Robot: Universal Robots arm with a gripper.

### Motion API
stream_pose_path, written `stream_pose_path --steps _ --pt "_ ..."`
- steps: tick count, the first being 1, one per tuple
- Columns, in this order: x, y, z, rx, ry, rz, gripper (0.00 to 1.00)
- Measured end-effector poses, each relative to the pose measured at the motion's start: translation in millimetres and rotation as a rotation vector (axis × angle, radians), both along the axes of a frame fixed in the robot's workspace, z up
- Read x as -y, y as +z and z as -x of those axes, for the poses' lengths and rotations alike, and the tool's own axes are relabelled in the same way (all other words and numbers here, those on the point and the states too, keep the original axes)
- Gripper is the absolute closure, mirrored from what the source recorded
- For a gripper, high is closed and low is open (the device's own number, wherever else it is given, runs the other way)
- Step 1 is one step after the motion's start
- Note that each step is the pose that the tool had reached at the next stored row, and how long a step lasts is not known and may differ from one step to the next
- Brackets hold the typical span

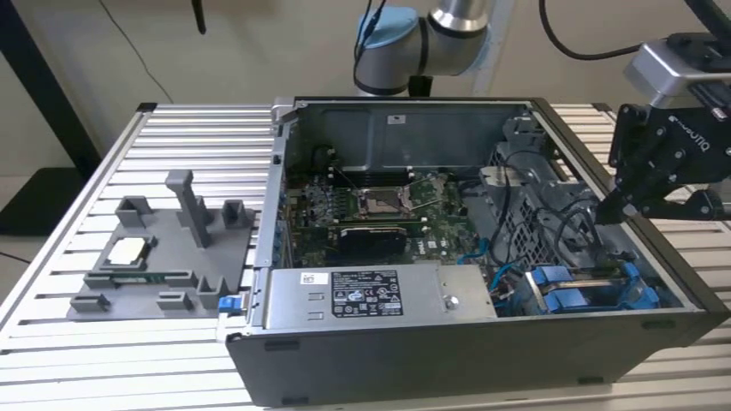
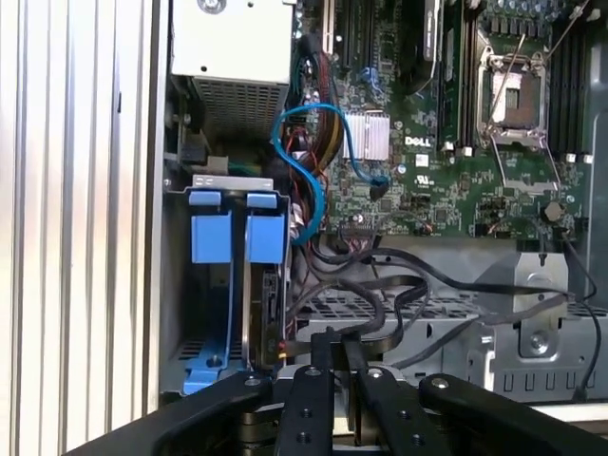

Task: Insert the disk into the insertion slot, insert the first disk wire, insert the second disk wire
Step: 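Insert the second disk wire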

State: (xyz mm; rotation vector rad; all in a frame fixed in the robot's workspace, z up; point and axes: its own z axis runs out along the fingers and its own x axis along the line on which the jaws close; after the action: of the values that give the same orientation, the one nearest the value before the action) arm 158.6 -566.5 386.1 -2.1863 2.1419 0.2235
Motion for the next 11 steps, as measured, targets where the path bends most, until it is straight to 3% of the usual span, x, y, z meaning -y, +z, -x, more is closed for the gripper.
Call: stream_pose_path --steps 5,11 --pt "0.0 0.0 11.9 0.0001 0.005 0.0020 0.84" --pt "0.0 0.0 13.1 0.0000 0.006 0.0006 0.84"
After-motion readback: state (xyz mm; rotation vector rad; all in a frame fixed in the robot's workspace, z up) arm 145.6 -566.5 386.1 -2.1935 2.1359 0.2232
